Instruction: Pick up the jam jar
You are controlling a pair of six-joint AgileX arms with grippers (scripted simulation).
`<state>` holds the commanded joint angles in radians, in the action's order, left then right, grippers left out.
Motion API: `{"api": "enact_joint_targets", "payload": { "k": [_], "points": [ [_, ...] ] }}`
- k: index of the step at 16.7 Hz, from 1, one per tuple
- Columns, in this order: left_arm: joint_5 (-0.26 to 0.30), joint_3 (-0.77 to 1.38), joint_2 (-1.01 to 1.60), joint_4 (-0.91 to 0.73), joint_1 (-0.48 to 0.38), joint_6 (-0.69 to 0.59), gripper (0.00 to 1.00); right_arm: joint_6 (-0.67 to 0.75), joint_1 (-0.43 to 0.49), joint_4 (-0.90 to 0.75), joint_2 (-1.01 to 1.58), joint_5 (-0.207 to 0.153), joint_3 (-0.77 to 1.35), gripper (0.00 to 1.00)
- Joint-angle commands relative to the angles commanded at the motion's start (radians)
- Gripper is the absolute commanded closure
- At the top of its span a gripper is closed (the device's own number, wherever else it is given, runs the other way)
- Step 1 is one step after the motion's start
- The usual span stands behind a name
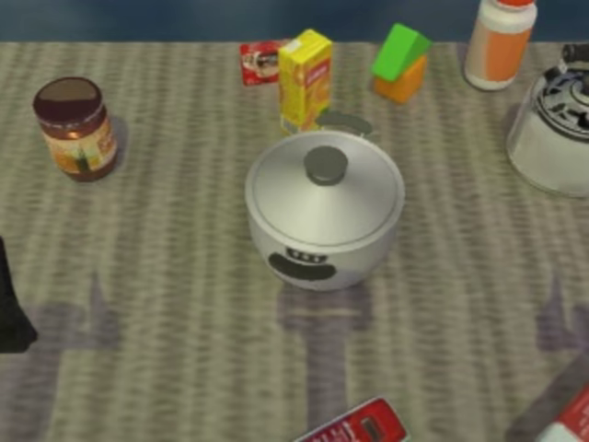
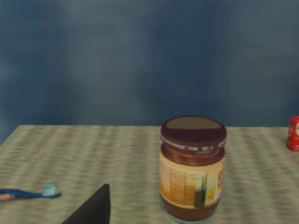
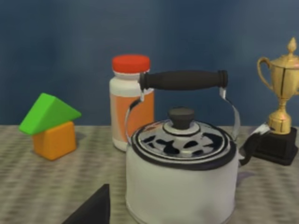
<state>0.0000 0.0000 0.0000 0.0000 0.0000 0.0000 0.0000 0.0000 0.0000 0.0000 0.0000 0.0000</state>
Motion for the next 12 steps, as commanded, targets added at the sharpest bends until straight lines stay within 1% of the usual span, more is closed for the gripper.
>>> {"api": "enact_joint_targets", "payload": {
  "k": [3,6,9,12],
  "points": [
    [0.0,0.008,0.006,-0.004,0.001,0.002,0.0,0.0,0.0,0.0,0.0,0.0,0.0,0.0],
    [-0.001,0.093,0.072,-0.045,0.007,0.024,0.0,0.0,0.0,0.0,0.0,0.0,0.0,0.0],
    [0.003,0.257,0.21,-0.132,0.012,0.068,0.0,0.0,0.0,0.0,0.0,0.0,0.0,0.0],
    [0.013,0.483,0.411,-0.257,0.014,0.13,0.0,0.0,0.0,0.0,0.0,0.0,0.0,0.0]
  ]
}}
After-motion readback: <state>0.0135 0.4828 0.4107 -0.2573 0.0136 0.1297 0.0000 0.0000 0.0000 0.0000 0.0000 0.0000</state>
